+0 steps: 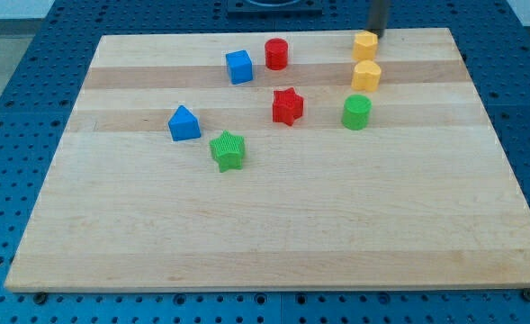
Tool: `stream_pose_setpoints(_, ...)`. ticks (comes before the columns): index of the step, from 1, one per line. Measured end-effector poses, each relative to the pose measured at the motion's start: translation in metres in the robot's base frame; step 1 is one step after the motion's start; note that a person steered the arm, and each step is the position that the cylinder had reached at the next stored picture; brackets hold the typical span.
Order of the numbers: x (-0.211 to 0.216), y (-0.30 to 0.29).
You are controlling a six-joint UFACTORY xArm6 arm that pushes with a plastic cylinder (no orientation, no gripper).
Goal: Push the hexagon towards the heart
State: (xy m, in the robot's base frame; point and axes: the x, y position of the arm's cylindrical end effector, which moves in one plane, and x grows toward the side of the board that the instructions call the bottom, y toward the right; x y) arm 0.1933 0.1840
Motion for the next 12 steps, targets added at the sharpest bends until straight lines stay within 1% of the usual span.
stream_pose_setpoints(1,-0.002,-0.001)
stream_pose_setpoints(3,0.025,-0.001)
stream_pose_setpoints(4,0.025,-0.001)
stream_pose_setpoints(6,0.035,-0.04)
stream_pose_setpoints(8,0.057,-0.091)
stream_pose_setpoints(9,0.058,-0.097)
stream_pose_setpoints(10,0.043,-0.103)
stream_pose_setpoints(12,0.037,-0.142)
